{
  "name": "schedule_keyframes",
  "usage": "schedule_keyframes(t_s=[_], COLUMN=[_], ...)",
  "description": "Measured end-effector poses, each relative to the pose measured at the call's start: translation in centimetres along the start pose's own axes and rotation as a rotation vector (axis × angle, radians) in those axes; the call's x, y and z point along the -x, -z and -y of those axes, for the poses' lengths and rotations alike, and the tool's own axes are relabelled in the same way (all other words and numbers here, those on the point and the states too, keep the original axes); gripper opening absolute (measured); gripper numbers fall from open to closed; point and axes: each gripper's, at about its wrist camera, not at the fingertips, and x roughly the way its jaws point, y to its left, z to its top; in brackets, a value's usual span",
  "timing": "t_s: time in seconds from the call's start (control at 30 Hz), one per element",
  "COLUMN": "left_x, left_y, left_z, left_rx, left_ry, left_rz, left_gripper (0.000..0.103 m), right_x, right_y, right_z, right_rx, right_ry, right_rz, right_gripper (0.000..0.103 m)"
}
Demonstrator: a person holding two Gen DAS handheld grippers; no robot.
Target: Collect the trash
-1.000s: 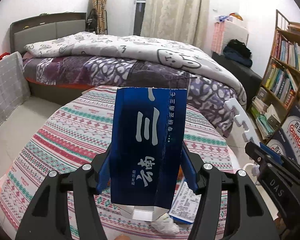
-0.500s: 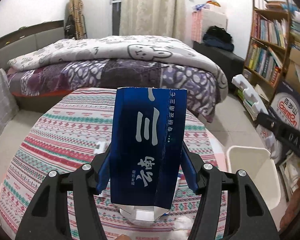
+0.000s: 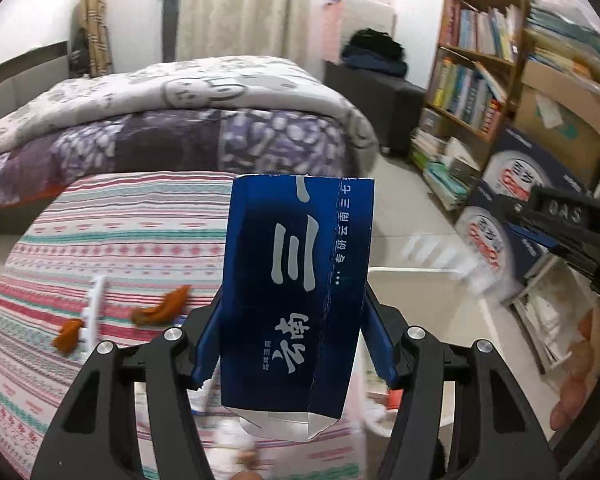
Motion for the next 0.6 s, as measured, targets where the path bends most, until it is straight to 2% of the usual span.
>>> schedule_keyframes(t_s=[0.13,0.2,0.27,0.37,0.47,0.6], left_x=[-0.6,-0.9,-1.2,-1.7,-2.1,-2.8], left_y=[-0.2,-0.3,-0.4,-0.5,-0.6,-0.7], left_z=[2.5,3.7,4.6,6.0,7.4,9.1], left_rx=[-0.017,-0.032,-0.041,-0.046,-0.059,-0.067], left_ry=[0.043,0.059,0.073,0.099,0.135,0.199], left_rz=[-0.022,-0.032,-0.043,-0.065,-0.092,-0.138], left_gripper=[0.060,0.060,0.060,0.060,0.061,0.066], right_x=[0.7,1.0,1.3,1.6,1.9,2.1], right_y=[-0.6,-0.9,-1.2,-1.4,-1.7,-2.0], right_z=[1.8,2.7,3.5,5.0,6.3,7.8], right_rx=[-0.069,-0.100,-0.130,-0.188,-0.240,-0.304], right_ry=[0.038,0.049,0.061,0.073,0.076,0.077], right_rz=[0.025,0.038,0.047,0.059,0.063,0.065], right_gripper=[0.056,0.068,0.072,0.086,0.090,0.093])
